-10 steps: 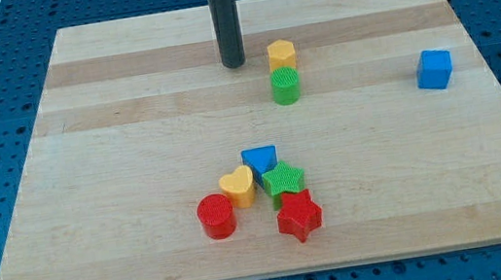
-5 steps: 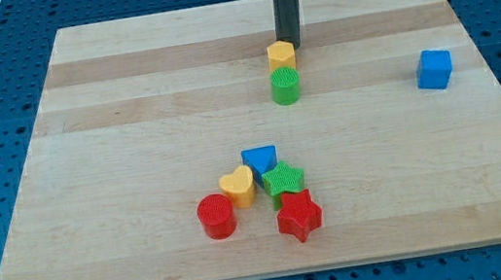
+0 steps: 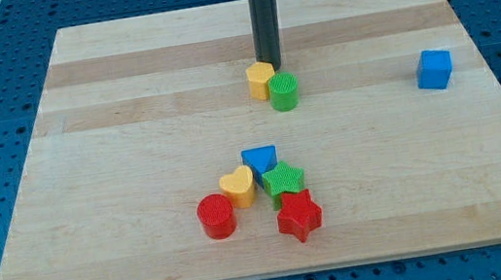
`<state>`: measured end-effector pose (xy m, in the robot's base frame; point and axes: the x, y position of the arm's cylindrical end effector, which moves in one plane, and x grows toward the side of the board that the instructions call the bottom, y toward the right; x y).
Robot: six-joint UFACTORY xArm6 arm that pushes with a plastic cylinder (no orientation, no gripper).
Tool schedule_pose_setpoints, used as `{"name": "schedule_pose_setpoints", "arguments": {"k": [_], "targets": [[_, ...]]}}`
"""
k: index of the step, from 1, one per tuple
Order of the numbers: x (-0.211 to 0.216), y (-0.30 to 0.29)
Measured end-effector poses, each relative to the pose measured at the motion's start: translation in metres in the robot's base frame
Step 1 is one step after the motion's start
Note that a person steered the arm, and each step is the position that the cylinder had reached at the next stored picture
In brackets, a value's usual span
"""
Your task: Move yellow hexagon and green circle to the center
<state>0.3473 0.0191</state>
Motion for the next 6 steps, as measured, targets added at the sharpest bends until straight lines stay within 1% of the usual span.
{"name": "schedule_pose_setpoints", "arguments": {"k": [3, 6], "targets": [[0.000, -0.020], [0.034, -0.021]]}}
